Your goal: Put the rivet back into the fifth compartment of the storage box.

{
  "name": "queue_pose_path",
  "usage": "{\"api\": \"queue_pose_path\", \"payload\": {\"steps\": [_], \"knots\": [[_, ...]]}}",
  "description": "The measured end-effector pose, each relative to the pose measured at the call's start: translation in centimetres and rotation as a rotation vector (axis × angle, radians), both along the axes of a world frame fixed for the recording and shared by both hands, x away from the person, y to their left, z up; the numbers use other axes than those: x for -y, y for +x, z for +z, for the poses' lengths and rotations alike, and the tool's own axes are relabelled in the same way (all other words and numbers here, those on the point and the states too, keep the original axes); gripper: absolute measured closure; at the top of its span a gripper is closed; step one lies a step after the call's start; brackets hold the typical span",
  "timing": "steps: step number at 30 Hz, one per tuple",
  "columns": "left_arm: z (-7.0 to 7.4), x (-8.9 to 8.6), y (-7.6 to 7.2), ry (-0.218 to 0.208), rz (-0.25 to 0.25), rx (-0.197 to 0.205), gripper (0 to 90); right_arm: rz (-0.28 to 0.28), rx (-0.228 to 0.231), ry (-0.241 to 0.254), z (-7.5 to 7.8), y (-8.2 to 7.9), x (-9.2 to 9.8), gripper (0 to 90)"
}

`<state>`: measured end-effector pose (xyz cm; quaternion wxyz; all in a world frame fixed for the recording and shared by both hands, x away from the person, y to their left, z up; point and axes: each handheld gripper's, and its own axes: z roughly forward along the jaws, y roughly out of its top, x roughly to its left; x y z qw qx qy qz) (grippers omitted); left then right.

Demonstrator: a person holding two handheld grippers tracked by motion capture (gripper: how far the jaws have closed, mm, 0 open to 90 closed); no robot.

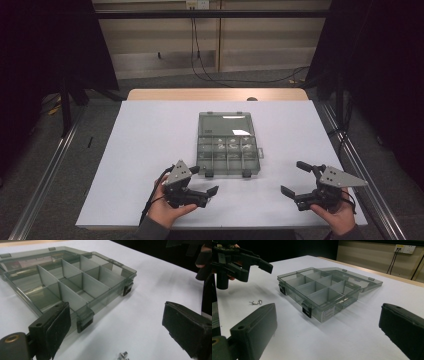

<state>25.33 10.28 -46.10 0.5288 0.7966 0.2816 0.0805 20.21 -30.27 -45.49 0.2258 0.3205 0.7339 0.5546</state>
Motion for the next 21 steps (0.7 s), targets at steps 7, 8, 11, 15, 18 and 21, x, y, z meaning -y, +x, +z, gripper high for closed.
{"api": "queue_pose_path", "payload": {"steps": [7,8,11,15,18,21], "knots": [[-0.31,0.41,-0.06,0.025,-0.021,-0.02,8.3,-0.002,0.002,0.0,0.02,-0.05,0.06,1.2],[-0.34,0.39,-0.05,0.042,-0.02,-0.023,8.3,-0.001,0.003,0.0,0.02,-0.05,0.06,1.2],[-0.47,0.47,-0.04,0.043,-0.014,-0.04,8.3,-0.003,0.004,0.002,0.02,-0.07,0.06,1.2],[-0.55,0.5,-0.01,0.055,-0.01,-0.065,10.7,-0.002,0.003,0.002,0.03,-0.09,0.07,1.2],[-0.68,0.61,-0.12,0.093,-0.032,-0.087,18.8,-0.002,0.004,-0.001,0.02,-0.09,0.08,1.2],[-0.77,0.78,-0.3,0.131,-0.036,-0.117,30.7,-0.003,0.004,0.002,0.03,-0.12,0.06,1.2]]}}
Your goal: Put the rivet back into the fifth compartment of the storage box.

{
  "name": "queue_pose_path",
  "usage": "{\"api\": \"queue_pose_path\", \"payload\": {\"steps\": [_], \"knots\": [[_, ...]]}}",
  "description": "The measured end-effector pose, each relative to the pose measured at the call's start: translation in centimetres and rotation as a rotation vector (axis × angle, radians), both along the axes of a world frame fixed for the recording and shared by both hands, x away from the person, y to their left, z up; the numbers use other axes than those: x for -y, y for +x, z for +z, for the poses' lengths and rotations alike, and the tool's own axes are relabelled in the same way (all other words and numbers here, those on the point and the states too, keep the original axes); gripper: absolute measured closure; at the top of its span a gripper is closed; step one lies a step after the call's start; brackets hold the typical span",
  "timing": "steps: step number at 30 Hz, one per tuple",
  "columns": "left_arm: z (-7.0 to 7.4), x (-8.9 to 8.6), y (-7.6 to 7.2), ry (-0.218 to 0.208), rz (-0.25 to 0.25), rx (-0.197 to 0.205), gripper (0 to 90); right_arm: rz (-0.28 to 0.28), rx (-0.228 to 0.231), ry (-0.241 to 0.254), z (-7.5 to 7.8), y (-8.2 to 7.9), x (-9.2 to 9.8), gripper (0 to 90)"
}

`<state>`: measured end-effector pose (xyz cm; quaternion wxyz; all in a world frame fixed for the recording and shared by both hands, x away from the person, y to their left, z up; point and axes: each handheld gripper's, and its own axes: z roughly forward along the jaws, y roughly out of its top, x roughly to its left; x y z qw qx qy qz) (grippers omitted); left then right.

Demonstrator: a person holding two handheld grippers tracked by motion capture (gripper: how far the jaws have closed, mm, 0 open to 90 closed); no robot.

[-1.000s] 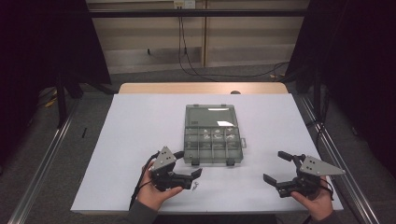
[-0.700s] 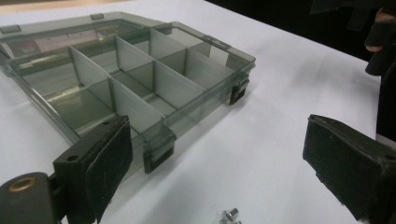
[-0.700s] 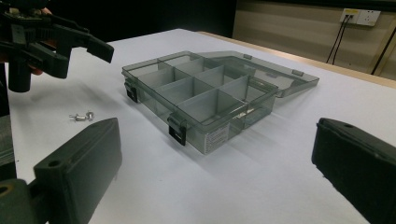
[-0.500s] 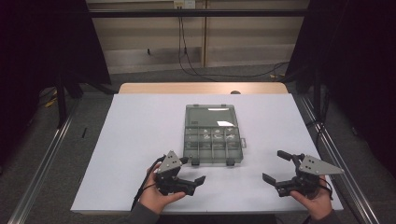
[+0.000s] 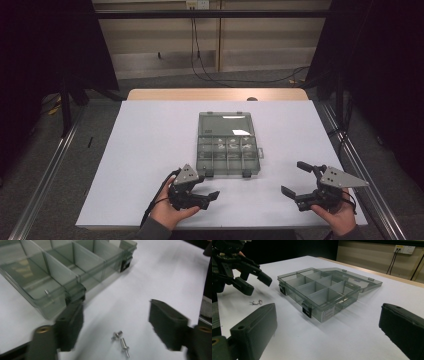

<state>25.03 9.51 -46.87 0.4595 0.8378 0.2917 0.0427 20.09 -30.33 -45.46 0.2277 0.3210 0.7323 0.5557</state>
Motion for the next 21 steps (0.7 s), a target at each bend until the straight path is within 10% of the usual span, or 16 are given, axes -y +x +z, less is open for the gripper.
{"api": "queue_pose_path", "payload": {"steps": [5,21], "knots": [[-0.11,-0.01,-0.03,0.046,0.011,-0.025,50.4,0.0,0.001,-0.003,-0.01,0.01,0.02,1.2],[-0.89,0.56,0.11,0.111,-0.012,-0.065,73.4,0.006,0.0,-0.005,0.0,-0.03,0.09,1.2]]}}
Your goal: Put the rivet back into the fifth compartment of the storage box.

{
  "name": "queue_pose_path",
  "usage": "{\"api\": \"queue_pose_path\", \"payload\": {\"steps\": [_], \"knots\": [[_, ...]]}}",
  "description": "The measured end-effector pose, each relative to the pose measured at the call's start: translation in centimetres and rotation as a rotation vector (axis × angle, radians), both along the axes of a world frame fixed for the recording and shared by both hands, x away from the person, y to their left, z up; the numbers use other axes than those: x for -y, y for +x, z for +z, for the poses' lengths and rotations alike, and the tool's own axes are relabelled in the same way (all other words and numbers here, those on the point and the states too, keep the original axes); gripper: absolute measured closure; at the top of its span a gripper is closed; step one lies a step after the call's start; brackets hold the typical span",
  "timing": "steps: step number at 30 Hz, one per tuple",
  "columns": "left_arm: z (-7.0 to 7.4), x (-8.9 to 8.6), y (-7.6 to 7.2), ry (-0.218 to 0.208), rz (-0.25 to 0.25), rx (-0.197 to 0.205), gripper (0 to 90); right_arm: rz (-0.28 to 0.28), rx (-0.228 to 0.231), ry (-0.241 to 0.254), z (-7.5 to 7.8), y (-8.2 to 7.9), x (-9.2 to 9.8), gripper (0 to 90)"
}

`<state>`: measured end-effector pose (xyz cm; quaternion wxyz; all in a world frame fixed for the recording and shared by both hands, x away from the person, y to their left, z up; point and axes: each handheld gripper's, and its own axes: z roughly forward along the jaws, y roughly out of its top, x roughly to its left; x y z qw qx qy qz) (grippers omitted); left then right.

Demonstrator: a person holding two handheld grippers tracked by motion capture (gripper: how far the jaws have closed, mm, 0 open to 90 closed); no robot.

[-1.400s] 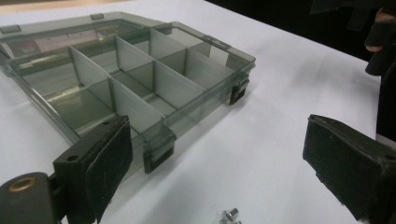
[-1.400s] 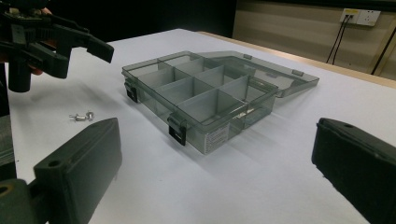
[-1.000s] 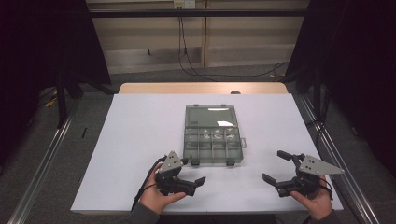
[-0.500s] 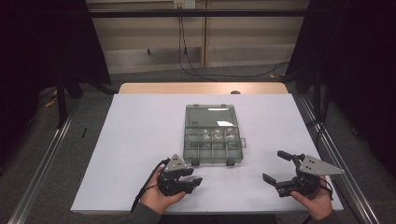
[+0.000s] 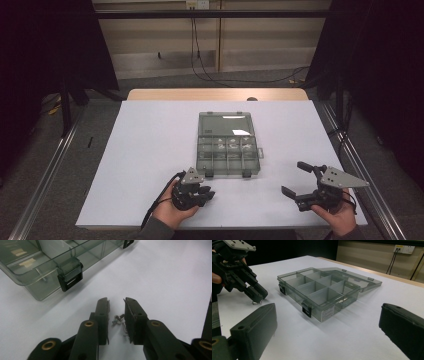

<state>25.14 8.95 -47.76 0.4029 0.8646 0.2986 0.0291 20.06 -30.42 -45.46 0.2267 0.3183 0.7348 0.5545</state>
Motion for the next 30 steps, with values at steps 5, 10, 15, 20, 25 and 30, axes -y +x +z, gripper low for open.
{"api": "queue_pose_path", "payload": {"steps": [5,10,15,20,25,30], "knots": [[-0.2,-0.1,0.1,-0.007,0.001,-0.014,76.3,0.009,-0.004,-0.004,0.0,0.0,0.0,1.2],[-0.2,-0.1,0.2,-0.012,0.006,-0.013,78.6,-0.002,0.0,0.0,0.0,0.0,0.0,1.2],[-0.2,-0.2,0.4,-0.007,0.009,-0.019,80.8,-0.003,-0.002,-0.002,0.0,0.0,-0.1,1.2],[-0.2,0.0,0.7,-0.029,0.011,-0.015,81.2,-0.002,-0.002,-0.002,0.0,0.0,-0.1,1.2],[0.0,0.6,0.5,-0.036,0.014,-0.013,78.4,0.002,-0.003,0.0,0.0,0.0,0.0,1.2],[-0.2,1.1,0.6,-0.035,0.028,-0.014,76.7,-0.001,-0.004,0.002,0.0,-0.1,0.0,1.2]]}}
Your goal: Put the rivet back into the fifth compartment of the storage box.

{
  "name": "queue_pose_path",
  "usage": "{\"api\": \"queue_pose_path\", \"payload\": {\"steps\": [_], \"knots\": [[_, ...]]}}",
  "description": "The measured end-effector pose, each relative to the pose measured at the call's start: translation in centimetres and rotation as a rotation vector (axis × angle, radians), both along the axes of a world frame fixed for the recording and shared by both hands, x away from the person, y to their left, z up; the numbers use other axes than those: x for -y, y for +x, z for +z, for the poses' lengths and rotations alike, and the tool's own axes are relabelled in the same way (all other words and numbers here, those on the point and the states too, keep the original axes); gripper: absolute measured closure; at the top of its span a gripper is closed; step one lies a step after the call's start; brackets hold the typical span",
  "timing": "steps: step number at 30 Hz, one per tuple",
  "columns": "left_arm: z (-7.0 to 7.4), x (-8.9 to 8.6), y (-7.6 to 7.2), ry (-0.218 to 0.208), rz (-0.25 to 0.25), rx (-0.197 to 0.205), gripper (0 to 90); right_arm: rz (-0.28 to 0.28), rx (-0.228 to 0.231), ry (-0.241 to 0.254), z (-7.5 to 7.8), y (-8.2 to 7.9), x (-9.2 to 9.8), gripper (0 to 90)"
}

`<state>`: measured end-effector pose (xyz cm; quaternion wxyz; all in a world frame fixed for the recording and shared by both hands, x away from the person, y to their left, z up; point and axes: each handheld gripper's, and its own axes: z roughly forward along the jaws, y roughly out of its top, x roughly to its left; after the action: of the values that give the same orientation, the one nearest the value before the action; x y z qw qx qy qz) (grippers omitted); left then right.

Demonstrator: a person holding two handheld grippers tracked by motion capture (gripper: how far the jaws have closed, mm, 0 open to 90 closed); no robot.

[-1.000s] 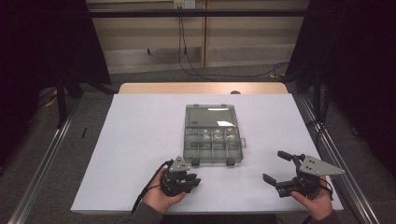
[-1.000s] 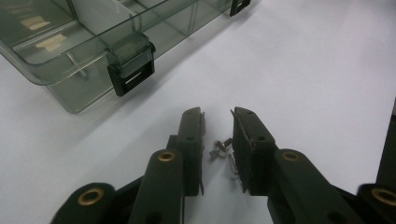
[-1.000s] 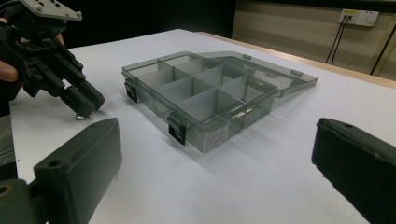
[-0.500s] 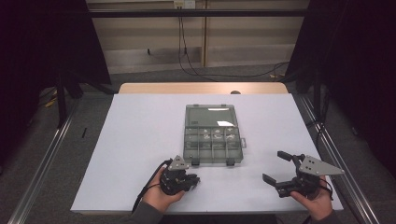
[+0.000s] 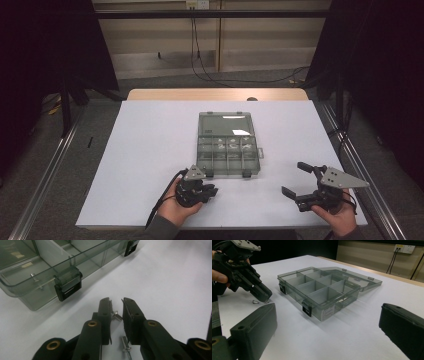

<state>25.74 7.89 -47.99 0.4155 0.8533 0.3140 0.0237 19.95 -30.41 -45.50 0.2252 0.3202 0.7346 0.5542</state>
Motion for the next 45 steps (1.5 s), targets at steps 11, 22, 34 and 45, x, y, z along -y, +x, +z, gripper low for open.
{"api": "queue_pose_path", "payload": {"steps": [11,22,34,45], "knots": [[-0.2,0.3,-0.1,0.027,0.01,0.016,82.4,-0.003,0.002,-0.002,0.0,-0.1,0.0,1.2],[0.0,0.1,0.2,-0.006,0.023,0.008,83.0,-0.001,-0.001,-0.001,0.0,-0.1,0.2,1.2],[1.3,-0.7,0.8,-0.075,0.073,0.054,83.0,-0.004,0.002,-0.002,0.0,-0.1,0.2,1.2],[2.4,-1.4,1.7,-0.132,0.112,0.082,83.0,-0.003,-0.001,-0.004,0.0,-0.2,0.3,1.2]]}}
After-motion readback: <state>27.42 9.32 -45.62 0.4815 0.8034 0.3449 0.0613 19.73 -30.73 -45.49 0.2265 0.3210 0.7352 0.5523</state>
